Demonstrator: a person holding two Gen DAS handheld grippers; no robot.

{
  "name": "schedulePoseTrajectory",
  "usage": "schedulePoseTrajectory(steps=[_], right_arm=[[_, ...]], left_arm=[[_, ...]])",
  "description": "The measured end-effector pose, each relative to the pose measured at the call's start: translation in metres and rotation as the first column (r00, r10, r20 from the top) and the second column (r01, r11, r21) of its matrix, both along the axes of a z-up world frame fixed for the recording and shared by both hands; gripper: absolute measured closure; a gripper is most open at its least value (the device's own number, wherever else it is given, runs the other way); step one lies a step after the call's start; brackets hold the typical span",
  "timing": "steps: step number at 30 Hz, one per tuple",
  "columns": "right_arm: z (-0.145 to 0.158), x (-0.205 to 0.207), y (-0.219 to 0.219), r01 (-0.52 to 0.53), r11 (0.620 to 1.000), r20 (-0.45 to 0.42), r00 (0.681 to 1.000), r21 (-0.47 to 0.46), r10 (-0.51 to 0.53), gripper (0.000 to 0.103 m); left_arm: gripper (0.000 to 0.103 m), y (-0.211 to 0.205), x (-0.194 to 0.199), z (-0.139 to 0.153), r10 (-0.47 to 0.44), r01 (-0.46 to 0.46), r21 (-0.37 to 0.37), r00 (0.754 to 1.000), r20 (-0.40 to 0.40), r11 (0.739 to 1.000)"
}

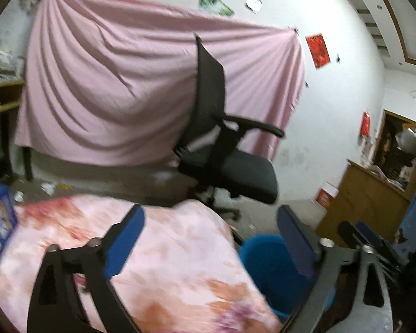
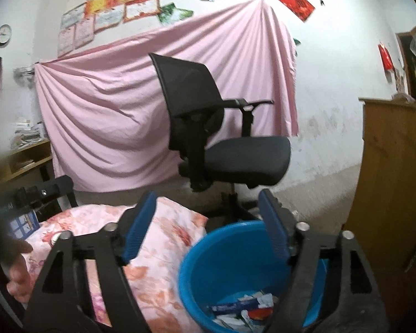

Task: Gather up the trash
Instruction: 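Move both tools back over the bed toward the tape roll and battery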

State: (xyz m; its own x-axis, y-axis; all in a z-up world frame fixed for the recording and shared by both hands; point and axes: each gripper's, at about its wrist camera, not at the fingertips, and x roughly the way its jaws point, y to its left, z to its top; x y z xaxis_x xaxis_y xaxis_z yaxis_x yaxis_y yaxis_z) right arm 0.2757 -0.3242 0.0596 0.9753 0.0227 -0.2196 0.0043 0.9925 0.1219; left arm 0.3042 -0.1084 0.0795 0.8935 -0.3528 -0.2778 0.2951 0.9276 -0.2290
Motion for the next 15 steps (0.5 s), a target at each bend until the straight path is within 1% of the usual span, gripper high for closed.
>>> schedulePoseTrajectory(steps=[2, 8, 12, 15], right_arm=[[0.005, -0.002, 0.011, -0.019, 1.0, 0.032, 0.999, -0.002, 0.019, 0.0], [0.016, -0.009, 0.038, -0.075, 0.997, 0.12, 0.99, -0.001, 0.074, 0.0], [0.021, -0.013, 0.055, -0.109, 0.994, 0.164, 0.98, -0.015, 0.11, 0.0], [0.024, -0.014, 0.067, -0.132, 0.991, 0.19, 0.973, -0.023, 0.134, 0.0]], left_arm=[[0.002, 0.014, -0.005, 0.003, 0.035, -0.035, 0.002, 0.999, 0.041, 0.999], [0.002, 0.051, -0.019, 0.002, 0.115, -0.119, 0.028, 0.984, 0.134, 0.992], [0.002, 0.076, -0.026, -0.003, 0.169, -0.175, 0.025, 0.971, 0.171, 0.984], [0.002, 0.091, -0.031, -0.007, 0.197, -0.207, 0.034, 0.963, 0.183, 0.978]])
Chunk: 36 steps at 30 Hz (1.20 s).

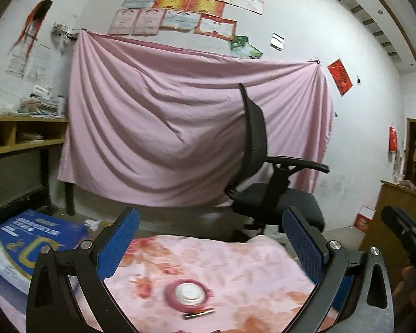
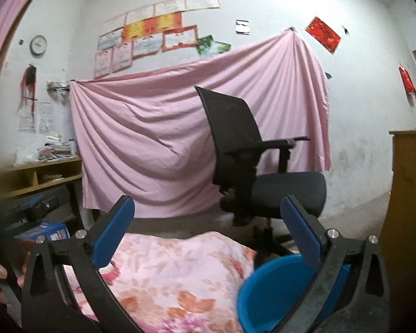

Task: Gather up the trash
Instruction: 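Move both tools back over the bed toward the tape roll and battery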

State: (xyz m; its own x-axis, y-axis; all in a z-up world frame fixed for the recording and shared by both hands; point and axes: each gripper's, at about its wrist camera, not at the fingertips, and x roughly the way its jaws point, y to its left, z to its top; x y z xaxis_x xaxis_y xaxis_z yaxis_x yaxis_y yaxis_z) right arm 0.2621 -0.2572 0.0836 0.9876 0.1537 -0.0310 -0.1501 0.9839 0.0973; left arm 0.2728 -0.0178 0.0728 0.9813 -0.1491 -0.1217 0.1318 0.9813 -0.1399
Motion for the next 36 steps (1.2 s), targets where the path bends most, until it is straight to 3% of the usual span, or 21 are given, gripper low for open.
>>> schedulePoseTrajectory(steps=[7, 13, 19, 27, 29, 32, 36], right_arm=[[0.002, 0.004, 0.029, -0.052, 0.999, 0.017, 0.999, -0.009, 0.052, 0.0], [-0.004, 0.015, 0.053, -0.091, 0.995, -0.02, 0.996, -0.037, 0.09, 0.0], [-0.017, 0.035, 0.069, -0.121, 0.992, -0.124, 0.986, -0.043, 0.115, 0.0], [-0.034, 0.057, 0.074, -0.119, 0.992, -0.265, 0.959, -0.053, 0.101, 0.0], [-0.04, 0.064, 0.075, -0.124, 0.99, -0.317, 0.944, -0.062, 0.098, 0.0], [-0.051, 0.076, 0.08, -0.153, 0.986, -0.408, 0.906, -0.072, 0.111, 0.0], [-0.071, 0.092, 0.092, -0.21, 0.974, -0.541, 0.83, -0.085, 0.132, 0.009]], left_arm=[[0.002, 0.028, -0.01, -0.011, 0.05, -0.05, 0.051, 0.999, 0.004, 0.997], [0.002, 0.039, -0.009, -0.021, 0.044, -0.04, 0.093, 0.998, -0.042, 0.995], [0.002, 0.037, 0.003, -0.038, 0.017, 0.004, 0.135, 0.989, -0.15, 0.991], [0.003, 0.033, 0.028, -0.06, -0.019, 0.062, 0.128, 0.949, -0.314, 0.99], [0.004, 0.033, 0.035, -0.064, -0.01, 0.059, 0.13, 0.936, -0.352, 0.99], [0.013, 0.035, 0.044, -0.072, -0.007, 0.062, 0.118, 0.909, -0.416, 0.991], [0.036, 0.037, 0.051, -0.08, -0.019, 0.079, 0.108, 0.881, -0.472, 0.991]])
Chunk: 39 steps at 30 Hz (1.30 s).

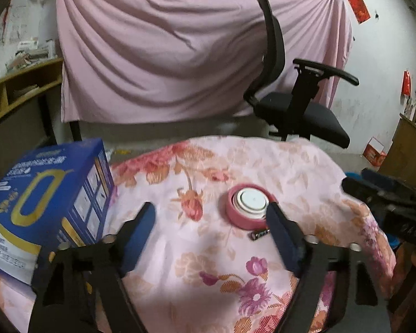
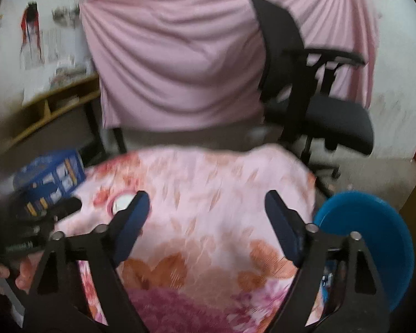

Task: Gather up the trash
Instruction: 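Move both tools back over the bed toward the tape roll and battery, then grasp the orange-black battery with the right tool while the left tool grasps the pink tape roll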

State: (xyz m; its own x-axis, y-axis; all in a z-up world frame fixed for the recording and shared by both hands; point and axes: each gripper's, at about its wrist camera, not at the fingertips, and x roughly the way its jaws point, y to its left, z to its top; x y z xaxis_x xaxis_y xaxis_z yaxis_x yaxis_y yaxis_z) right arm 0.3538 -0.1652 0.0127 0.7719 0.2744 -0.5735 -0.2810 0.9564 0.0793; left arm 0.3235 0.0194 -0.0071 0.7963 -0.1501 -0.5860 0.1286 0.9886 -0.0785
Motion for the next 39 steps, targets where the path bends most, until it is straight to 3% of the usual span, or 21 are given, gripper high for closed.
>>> schedulePoseTrajectory(steps=[2, 7, 17, 29, 31, 33, 35, 39], right_arm=[[-0.011, 0.006, 0.008, -0.033, 0.999, -0.071, 0.997, -0.021, 0.031, 0.014], [-0.024, 0.006, 0.022, -0.089, 0.996, -0.148, 0.985, -0.027, 0.084, 0.02], [-0.036, 0.009, 0.061, -0.205, 0.978, -0.228, 0.955, -0.033, 0.192, 0.02], [-0.044, 0.021, 0.093, -0.251, 0.966, -0.257, 0.939, -0.058, 0.228, 0.02], [-0.046, 0.022, 0.096, -0.253, 0.965, -0.26, 0.938, -0.064, 0.228, 0.023], [-0.046, 0.023, 0.095, -0.25, 0.966, -0.26, 0.939, -0.061, 0.227, 0.035], [-0.045, 0.023, 0.09, -0.243, 0.969, -0.259, 0.939, -0.042, 0.225, 0.04], [-0.046, 0.022, 0.085, -0.236, 0.971, -0.261, 0.94, -0.035, 0.219, 0.04]], left_arm=[[0.045, 0.0, 0.003, -0.002, -0.006, 0.006, 0.006, 1.0, -0.02, 1.0], [0.07, 0.0, 0.009, -0.01, -0.023, 0.024, 0.018, 0.997, -0.073, 1.0], [0.07, 0.021, 0.017, -0.013, 0.039, -0.038, 0.006, 0.992, -0.124, 0.999], [0.07, 0.028, 0.018, -0.012, 0.047, -0.049, -0.009, 0.988, -0.144, 0.999], [0.07, 0.028, 0.017, -0.012, 0.045, -0.047, -0.011, 0.988, -0.145, 0.999], [0.07, 0.028, 0.018, -0.013, 0.043, -0.045, -0.015, 0.988, -0.146, 0.999], [0.07, 0.027, 0.019, -0.014, 0.038, -0.043, -0.031, 0.987, -0.155, 0.999], [0.07, 0.022, 0.022, -0.016, 0.023, -0.033, -0.058, 0.985, -0.172, 0.998]])
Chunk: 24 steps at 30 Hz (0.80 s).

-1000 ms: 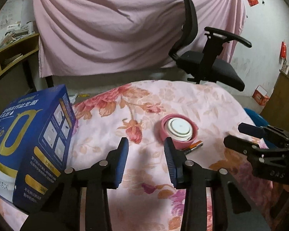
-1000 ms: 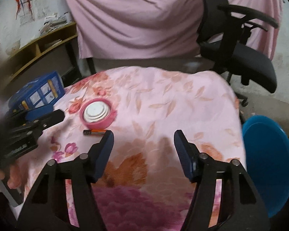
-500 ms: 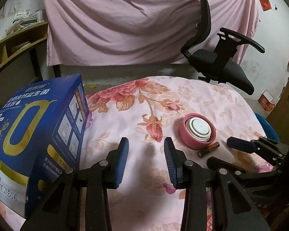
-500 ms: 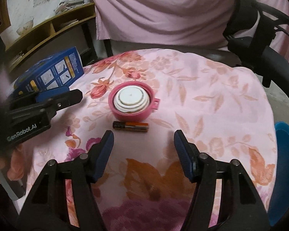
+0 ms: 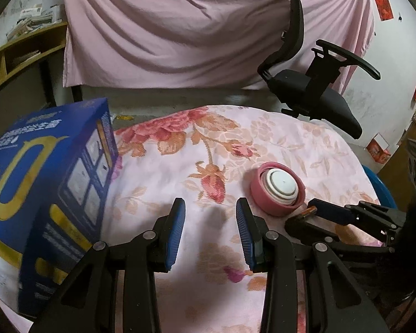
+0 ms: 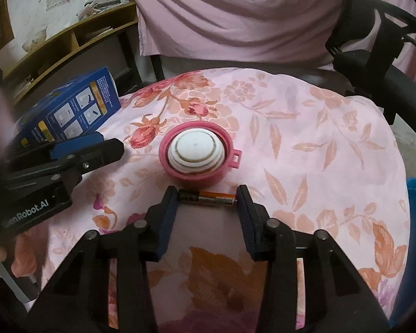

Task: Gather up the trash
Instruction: 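Grasp the orange-black battery with the right tool while the left tool grasps the pink tape roll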

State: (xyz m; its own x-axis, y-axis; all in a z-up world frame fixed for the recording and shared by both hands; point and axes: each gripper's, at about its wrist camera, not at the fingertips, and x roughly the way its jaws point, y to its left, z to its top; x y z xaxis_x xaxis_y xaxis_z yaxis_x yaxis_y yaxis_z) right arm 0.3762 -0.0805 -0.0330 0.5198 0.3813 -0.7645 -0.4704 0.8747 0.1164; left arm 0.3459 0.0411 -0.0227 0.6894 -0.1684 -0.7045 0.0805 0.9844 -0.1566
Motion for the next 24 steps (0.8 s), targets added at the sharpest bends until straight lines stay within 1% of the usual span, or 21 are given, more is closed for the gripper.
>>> schedulePoseTrajectory(steps=[5, 10, 13, 19, 22, 24], right_arm=[[0.001, -0.001, -0.025, 0.05, 0.999, 0.0, 0.999, -0.003, -0.05, 0.04], [0.003, 0.002, -0.058, 0.124, 0.992, -0.009, 0.992, 0.012, -0.124, 0.04], [0.004, 0.003, -0.075, 0.158, 0.987, -0.012, 0.987, 0.022, -0.158, 0.04], [0.007, 0.004, -0.097, 0.191, 0.98, -0.02, 0.982, 0.053, -0.19, 0.04], [0.007, 0.003, -0.102, 0.197, 0.978, -0.019, 0.98, 0.063, -0.196, 0.04], [0.007, 0.002, -0.105, 0.202, 0.977, -0.019, 0.979, 0.071, -0.201, 0.04]], left_arm=[[0.068, -0.014, 0.002, 0.0, -0.053, 0.053, -0.002, 0.999, -0.006, 0.999], [0.052, -0.032, 0.004, -0.001, -0.099, 0.099, -0.001, 0.995, 0.007, 0.995], [0.048, -0.042, 0.007, -0.001, -0.122, 0.122, 0.009, 0.992, 0.012, 0.993], [0.047, -0.062, 0.022, -0.003, -0.139, 0.139, 0.031, 0.99, -0.004, 0.99], [0.047, -0.068, 0.031, -0.008, -0.133, 0.134, 0.027, 0.991, -0.027, 0.991], [0.047, -0.072, 0.035, -0.011, -0.124, 0.125, 0.04, 0.991, -0.041, 0.991]])
